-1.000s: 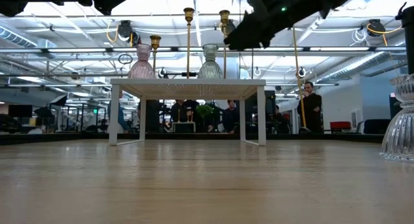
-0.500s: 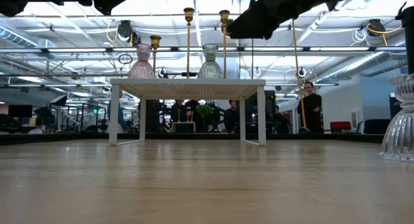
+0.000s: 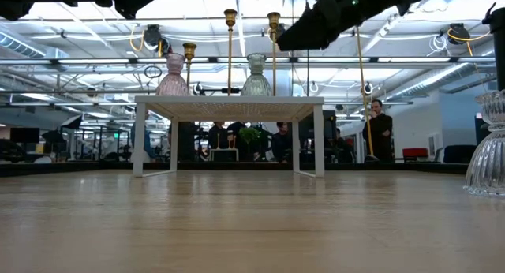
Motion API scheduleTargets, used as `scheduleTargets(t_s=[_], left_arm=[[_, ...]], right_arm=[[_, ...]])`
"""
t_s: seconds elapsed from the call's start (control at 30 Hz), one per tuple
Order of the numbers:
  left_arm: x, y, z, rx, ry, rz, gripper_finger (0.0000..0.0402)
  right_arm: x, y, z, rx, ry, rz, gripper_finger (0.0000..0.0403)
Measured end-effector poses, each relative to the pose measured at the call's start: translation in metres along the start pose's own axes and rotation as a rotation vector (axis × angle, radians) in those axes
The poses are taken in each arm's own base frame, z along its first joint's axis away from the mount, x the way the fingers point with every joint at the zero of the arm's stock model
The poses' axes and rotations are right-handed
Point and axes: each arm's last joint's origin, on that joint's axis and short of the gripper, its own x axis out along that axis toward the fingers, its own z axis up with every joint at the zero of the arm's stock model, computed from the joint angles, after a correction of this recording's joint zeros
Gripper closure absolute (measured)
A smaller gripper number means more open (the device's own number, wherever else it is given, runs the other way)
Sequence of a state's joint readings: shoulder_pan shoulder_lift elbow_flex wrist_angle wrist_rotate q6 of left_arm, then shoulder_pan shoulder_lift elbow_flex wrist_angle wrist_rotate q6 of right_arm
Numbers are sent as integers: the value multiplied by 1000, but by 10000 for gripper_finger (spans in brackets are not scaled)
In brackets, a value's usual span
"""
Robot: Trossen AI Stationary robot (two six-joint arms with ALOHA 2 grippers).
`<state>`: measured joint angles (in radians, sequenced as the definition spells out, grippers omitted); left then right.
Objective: Pick & Place candle stick holders
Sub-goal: Put the green glass candle holder on the shelf aligned with the other glass candle holder
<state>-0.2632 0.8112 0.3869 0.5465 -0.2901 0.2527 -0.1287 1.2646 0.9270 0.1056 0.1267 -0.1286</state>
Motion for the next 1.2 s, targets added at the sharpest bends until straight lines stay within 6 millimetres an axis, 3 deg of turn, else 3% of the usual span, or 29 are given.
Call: scheduleTargets(t_s=[0.2, 0.37, 0.5, 0.77, 1.07, 1.2], left_arm=[[0, 0, 0, 3, 3, -1, 135], [5, -3, -5, 10, 24, -6, 144], [11, -6, -9, 7, 21, -3, 181], [23, -9, -12, -43, 23, 40, 279], [41, -12, -9, -61, 60, 72, 390], [57, -13, -9, -82, 114, 107, 391]], right_arm=[[-22, 4, -4, -11, 117, 34, 238], [-35, 9, -9, 18, 205, 65, 321], [-45, 11, -10, 16, 237, 78, 391], [-75, 6, -11, 67, 217, 68, 401], [-79, 9, -52, 97, 115, 61, 402], [-83, 10, -65, 100, 107, 60, 402]])
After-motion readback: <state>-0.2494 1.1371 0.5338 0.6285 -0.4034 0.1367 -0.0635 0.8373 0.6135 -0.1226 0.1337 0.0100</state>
